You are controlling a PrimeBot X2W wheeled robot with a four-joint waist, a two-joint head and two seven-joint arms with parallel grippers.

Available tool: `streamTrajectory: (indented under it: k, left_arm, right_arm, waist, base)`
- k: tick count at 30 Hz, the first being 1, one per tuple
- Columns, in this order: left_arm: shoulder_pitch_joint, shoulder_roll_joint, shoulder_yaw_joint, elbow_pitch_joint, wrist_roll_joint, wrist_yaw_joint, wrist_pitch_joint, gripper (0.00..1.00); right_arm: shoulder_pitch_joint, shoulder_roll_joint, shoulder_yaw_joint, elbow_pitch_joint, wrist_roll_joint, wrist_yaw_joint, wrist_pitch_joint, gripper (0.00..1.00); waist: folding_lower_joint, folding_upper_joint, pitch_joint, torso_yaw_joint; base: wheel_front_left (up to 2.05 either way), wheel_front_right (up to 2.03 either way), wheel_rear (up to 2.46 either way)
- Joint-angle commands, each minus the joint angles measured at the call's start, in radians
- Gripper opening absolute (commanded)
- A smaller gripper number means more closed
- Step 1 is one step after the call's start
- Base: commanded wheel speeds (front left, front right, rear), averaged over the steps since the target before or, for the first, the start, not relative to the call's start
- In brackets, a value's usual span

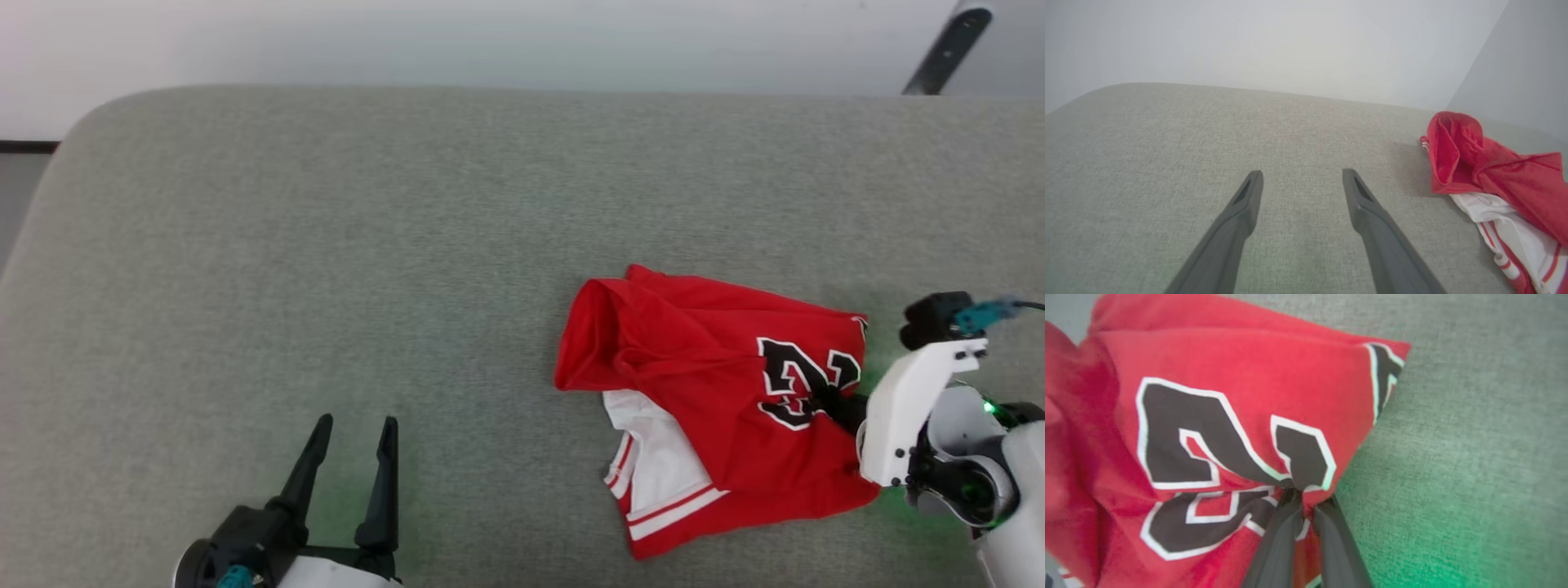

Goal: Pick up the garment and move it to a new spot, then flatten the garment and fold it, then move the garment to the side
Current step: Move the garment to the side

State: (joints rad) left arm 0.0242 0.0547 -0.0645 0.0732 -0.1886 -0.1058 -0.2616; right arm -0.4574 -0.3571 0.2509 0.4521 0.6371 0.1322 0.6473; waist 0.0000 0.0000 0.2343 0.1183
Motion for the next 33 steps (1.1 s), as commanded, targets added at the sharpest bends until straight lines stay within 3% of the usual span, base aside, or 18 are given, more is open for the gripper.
streamTrajectory:
  k: [1,11,23,29,33]
  left_arm:
    - [-0.011,-0.002,0.005,-0.007,0.007,-0.005,-0.003,1.00]
    - [-0.030,0.005,0.017,-0.024,0.024,-0.014,-0.003,1.00]
    - [-0.077,0.037,0.020,-0.076,0.048,-0.020,-0.003,1.00]
    - [-0.100,0.057,0.024,-0.113,0.054,-0.022,-0.003,1.00]
    - [-0.108,0.070,0.034,-0.133,0.058,-0.022,-0.003,1.00]
  right_arm:
    - [0.047,-0.024,-0.037,0.016,0.023,-0.006,-0.020,0.00]
    - [0.070,-0.168,-0.194,-0.019,0.039,-0.003,-0.074,0.00]
    - [-0.103,-0.306,-0.382,0.063,-0.102,-0.002,-0.138,0.00]
    - [-0.210,-0.335,-0.414,0.151,-0.221,-0.003,-0.176,0.00]
    - [-0.274,-0.308,-0.441,0.228,-0.285,-0.002,-0.213,0.00]
  waist:
    - [0.0000,0.0000,-0.001,-0.041]
    - [0.0000,0.0000,0.029,-0.124]
    - [0.0000,0.0000,0.119,-0.155]
    - [0.0000,0.0000,0.170,-0.144]
    - [0.0000,0.0000,0.203,-0.141]
  base:
    - [0.00,0.00,0.00]
    - [0.00,0.00,0.00]
    - [0.00,0.00,0.00]
    - [0.00,0.00,0.00]
    - [0.00,0.00,0.00]
